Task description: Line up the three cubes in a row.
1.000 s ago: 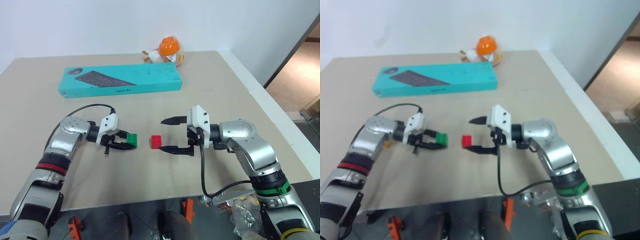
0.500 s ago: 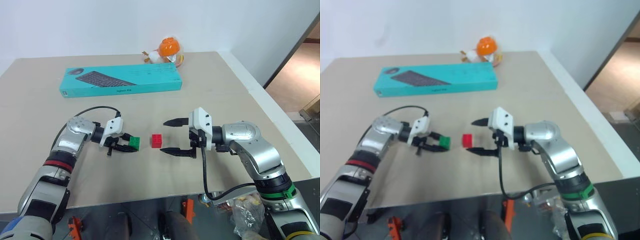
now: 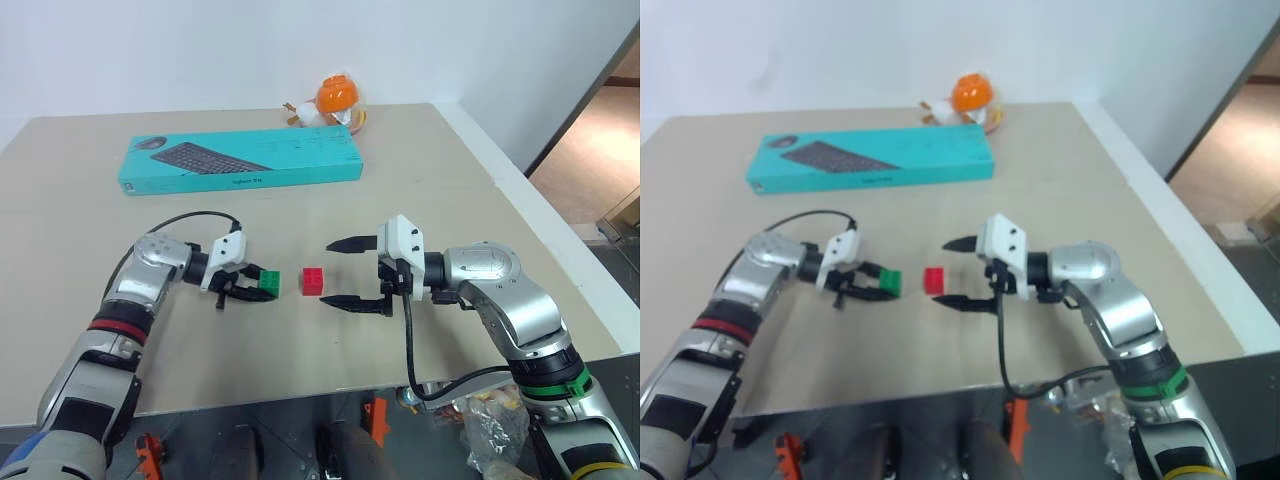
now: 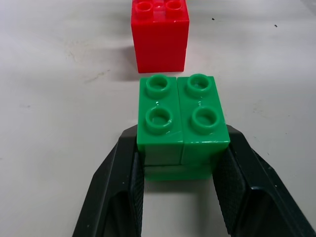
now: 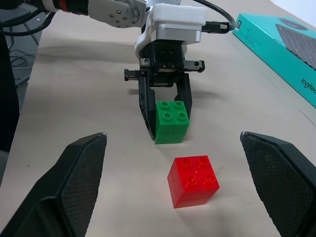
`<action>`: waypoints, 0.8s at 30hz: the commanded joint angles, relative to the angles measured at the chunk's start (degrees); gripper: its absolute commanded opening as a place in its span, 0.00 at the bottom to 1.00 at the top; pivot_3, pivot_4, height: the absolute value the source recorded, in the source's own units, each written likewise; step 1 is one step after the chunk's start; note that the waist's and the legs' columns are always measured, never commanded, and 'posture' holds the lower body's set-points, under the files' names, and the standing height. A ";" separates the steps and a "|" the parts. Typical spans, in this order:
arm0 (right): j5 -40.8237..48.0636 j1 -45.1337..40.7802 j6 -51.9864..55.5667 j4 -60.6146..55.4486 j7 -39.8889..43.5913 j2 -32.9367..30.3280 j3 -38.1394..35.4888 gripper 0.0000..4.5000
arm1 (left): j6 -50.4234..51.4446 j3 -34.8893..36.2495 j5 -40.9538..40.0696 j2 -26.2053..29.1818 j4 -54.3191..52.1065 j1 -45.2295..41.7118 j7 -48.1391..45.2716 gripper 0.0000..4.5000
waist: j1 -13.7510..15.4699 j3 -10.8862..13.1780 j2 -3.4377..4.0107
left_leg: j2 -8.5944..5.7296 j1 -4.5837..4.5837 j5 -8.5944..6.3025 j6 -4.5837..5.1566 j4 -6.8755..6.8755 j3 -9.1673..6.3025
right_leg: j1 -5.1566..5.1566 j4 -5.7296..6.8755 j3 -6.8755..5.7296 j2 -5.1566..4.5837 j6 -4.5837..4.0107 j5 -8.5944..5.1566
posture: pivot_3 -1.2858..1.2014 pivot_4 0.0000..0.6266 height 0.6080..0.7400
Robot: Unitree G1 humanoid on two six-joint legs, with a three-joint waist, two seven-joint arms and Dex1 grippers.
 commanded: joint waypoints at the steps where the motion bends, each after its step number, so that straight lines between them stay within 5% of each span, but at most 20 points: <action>1: 0.38 -0.69 -1.14 -0.34 -0.08 0.20 -1.10 1.00 | 0.75 1.36 0.29 2.06 -1.20 -0.68 -0.69 0.58 | -0.02 0.00 0.00 | 0.01 0.00 0.00 0.00 0.00 0.00 | 0.00 0.00 0.00 0.02 -0.01 0.01 | 0.52 0.24 1.00; 7: 0.59 -0.83 -1.46 0.35 0.20 0.48 -1.08 1.00 | 1.90 1.59 -0.33 3.87 -4.97 -0.77 -1.84 1.00 | 0.03 0.00 0.00 | 0.06 -0.02 0.00 0.00 0.03 0.00 | -0.02 0.01 0.00 0.07 -0.04 0.03 | 0.52 0.24 1.00; 15: 1.40 -2.79 -1.84 3.01 1.45 2.04 -0.88 1.00 | 14.48 7.41 -5.44 10.31 -19.72 2.08 0.65 1.00 | -0.10 0.01 0.01 | 0.13 -0.03 0.00 0.00 0.10 0.01 | -0.03 0.03 0.02 0.10 -0.06 0.05 | 0.52 0.24 1.00; 24: 0.58 -5.38 -5.34 8.49 4.76 3.05 -0.03 1.00 | 40.54 31.88 -15.98 13.24 -44.94 20.24 26.02 1.00 | -0.43 0.02 0.04 | 0.31 -0.02 0.00 0.00 0.11 -0.01 | -0.04 0.06 0.04 0.16 -0.07 0.06 | 0.52 0.24 1.00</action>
